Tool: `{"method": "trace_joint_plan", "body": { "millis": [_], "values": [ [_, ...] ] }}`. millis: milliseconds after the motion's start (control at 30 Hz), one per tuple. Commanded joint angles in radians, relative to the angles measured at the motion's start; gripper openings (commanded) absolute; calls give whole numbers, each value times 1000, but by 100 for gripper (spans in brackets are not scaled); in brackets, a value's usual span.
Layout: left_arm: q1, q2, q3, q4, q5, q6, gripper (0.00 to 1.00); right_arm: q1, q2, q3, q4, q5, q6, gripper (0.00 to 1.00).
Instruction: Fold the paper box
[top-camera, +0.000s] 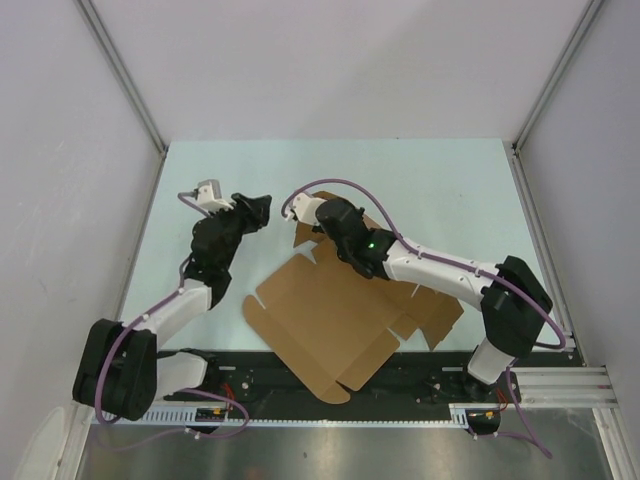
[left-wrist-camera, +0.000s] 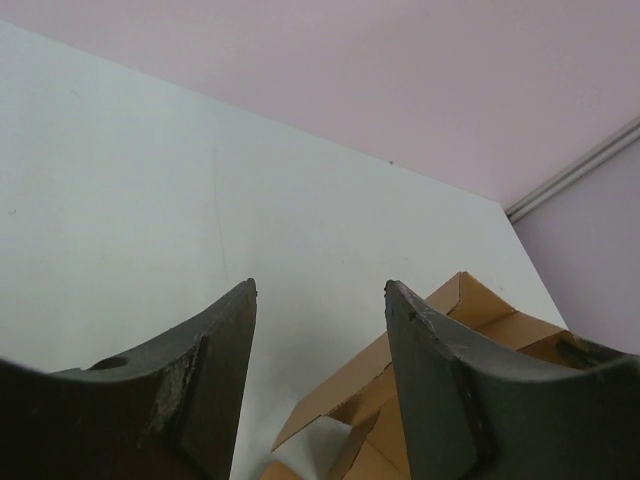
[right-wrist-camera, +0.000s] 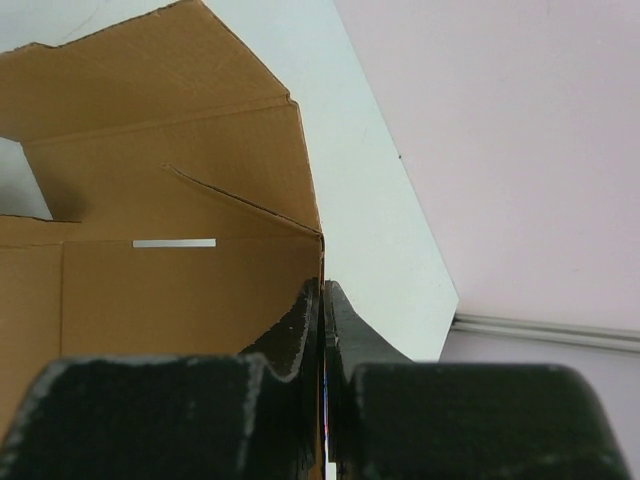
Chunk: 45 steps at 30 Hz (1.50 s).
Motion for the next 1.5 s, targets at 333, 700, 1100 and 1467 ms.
{"method": "trace_joint_plan", "body": {
  "millis": [333, 700, 1100, 1467],
  "values": [
    [-28, 61, 15, 4, 146, 108, 62, 19, -42, -3, -23, -27, 32, 0],
    [-120, 56, -70, 170, 247, 282, 78, 17, -44, -3, -31, -37, 34, 0],
    [-123, 215, 13, 152, 225, 315, 67, 22, -47, -3, -34, -46, 34, 0],
    [-140, 274, 87, 133, 241, 338, 45, 25, -37, -3, -31, -50, 31, 0]
  ]
}}
